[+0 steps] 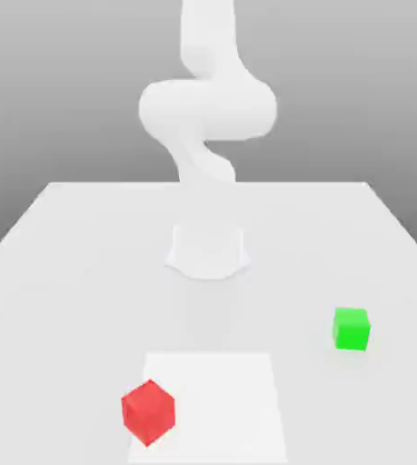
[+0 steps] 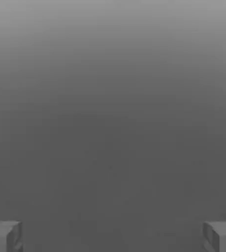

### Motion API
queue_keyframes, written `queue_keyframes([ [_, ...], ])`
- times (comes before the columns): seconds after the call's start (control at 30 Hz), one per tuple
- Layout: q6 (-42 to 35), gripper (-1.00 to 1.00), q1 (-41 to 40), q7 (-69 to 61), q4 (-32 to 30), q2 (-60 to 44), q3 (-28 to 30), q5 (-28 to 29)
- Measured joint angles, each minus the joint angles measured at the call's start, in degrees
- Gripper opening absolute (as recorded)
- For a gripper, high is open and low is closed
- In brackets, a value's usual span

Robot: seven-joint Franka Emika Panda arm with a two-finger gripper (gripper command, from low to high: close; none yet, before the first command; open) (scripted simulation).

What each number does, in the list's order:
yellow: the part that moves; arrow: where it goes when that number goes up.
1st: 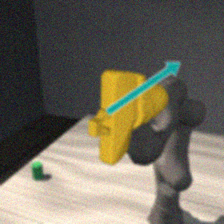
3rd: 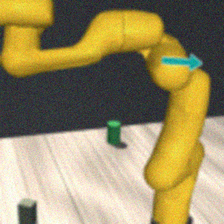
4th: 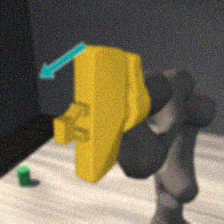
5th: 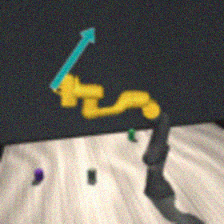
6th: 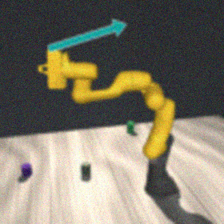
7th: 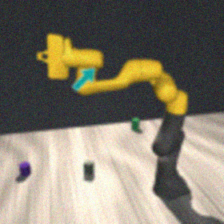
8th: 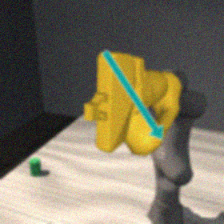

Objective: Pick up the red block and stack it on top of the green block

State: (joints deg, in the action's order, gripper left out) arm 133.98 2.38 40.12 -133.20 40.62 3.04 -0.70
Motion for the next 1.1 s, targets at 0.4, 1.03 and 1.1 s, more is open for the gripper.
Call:
queue_keyframes([
  [0.4, 10.60, 0.00, 8.66, -29.32, -6.84, -25.33, 12.49, -5.71],
  [1.03, 30.44, -1.00, 1.93, -60.80, -11.86, -60.81, 8.55, -14.15],
  [1.1, 30.38, -1.00, 1.93, -60.79, -11.85, -60.80, 8.55, -14.14],
])
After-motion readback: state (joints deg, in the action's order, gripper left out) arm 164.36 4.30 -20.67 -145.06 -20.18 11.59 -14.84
